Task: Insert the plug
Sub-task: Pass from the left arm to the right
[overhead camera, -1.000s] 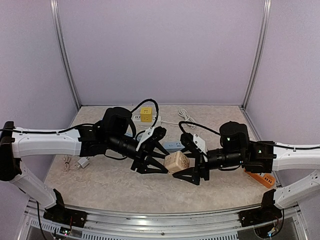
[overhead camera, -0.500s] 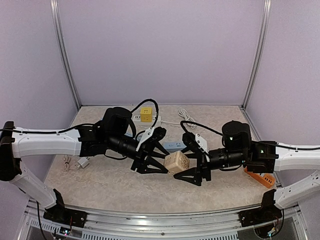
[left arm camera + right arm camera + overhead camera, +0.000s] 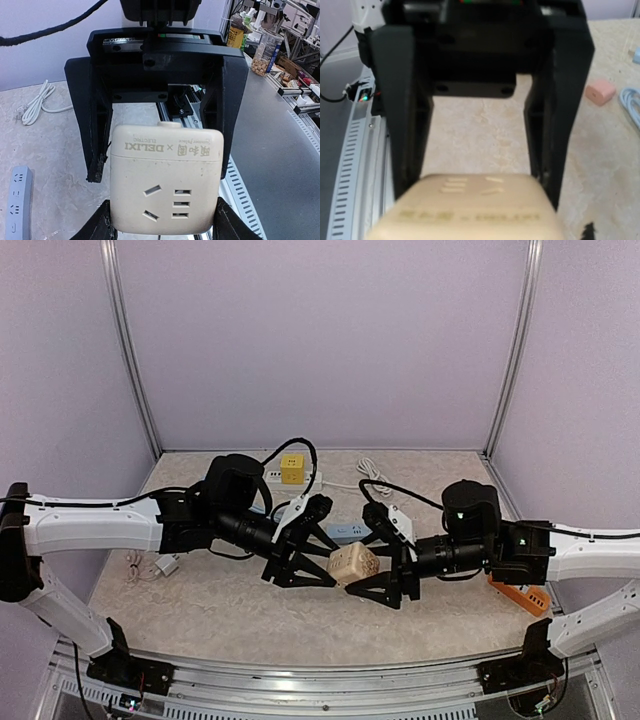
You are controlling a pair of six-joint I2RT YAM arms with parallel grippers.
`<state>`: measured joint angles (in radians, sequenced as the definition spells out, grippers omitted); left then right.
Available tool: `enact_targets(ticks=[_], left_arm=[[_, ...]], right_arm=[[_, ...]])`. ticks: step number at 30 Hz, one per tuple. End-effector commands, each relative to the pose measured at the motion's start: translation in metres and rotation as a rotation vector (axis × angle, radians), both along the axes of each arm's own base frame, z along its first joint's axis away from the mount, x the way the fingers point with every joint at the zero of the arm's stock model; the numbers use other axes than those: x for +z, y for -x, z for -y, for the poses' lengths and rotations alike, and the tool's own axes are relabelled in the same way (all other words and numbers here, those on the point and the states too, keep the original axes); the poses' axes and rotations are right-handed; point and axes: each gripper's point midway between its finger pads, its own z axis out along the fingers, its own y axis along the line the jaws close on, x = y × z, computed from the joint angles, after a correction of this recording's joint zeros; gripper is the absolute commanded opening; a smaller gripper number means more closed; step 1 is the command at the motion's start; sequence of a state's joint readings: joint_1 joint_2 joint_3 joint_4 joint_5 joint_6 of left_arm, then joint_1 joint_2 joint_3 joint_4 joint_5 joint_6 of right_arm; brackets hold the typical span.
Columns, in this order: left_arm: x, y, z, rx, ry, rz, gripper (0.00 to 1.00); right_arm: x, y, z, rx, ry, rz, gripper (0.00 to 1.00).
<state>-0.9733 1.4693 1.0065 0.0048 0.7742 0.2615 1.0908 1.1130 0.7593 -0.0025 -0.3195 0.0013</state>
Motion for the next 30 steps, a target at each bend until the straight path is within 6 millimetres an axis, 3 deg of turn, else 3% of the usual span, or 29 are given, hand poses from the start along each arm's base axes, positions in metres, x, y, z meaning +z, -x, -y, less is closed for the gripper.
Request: enact_targets(ticks=[1, 3, 6, 7, 9, 12, 14, 15, 21, 24, 25, 30], left_arm=[[0.015, 0.003, 0.001, -0.017, 0.034, 0.024, 0.00], [0.015, 0.003, 0.001, -0.017, 0.033, 0.023, 0.00], [0.014, 0.002, 0.000, -0.012, 0.032, 0.024, 0.01], [0.013, 0.001, 0.001, -0.002, 0.029, 0.025, 0.05], [0.011, -0.005, 0.001, 0.031, 0.020, 0.028, 0.28], [0.007, -0.015, -0.001, 0.097, 0.019, 0.046, 0.58], [0.009, -0.023, -0.004, 0.147, 0.045, 0.078, 0.95], [0.010, -0.028, -0.006, 0.170, 0.056, 0.093, 0.98], [0.020, -0.074, -0.024, 0.390, 0.104, 0.126, 0.99], [0.021, -0.107, -0.040, 0.538, 0.102, 0.028, 0.99], [0.019, -0.121, -0.048, 0.588, 0.088, -0.014, 0.99], [0.002, -0.151, -0.059, 0.615, 0.076, -0.099, 0.99]], right_arm=[[0.000, -0.001, -0.004, -0.014, 0.000, -0.028, 0.78], [0.002, 0.000, -0.003, -0.011, -0.005, -0.027, 0.69], [0.006, 0.003, -0.003, 0.004, -0.015, -0.029, 0.34], [0.007, 0.005, -0.003, 0.013, -0.019, -0.032, 0.27], [0.009, 0.007, -0.002, 0.020, -0.027, -0.038, 0.15], [0.011, 0.007, 0.004, 0.005, -0.038, -0.041, 0.12], [0.015, 0.005, 0.007, -0.017, -0.050, -0.030, 0.11], [0.018, 0.003, 0.010, -0.033, -0.057, -0.025, 0.10], [0.019, -0.028, 0.031, -0.231, -0.053, -0.014, 0.00], [0.017, -0.040, 0.040, -0.305, -0.051, -0.034, 0.00], [0.016, -0.044, 0.043, -0.333, -0.049, -0.036, 0.00], [0.015, -0.074, 0.064, -0.512, -0.032, -0.042, 0.00]])
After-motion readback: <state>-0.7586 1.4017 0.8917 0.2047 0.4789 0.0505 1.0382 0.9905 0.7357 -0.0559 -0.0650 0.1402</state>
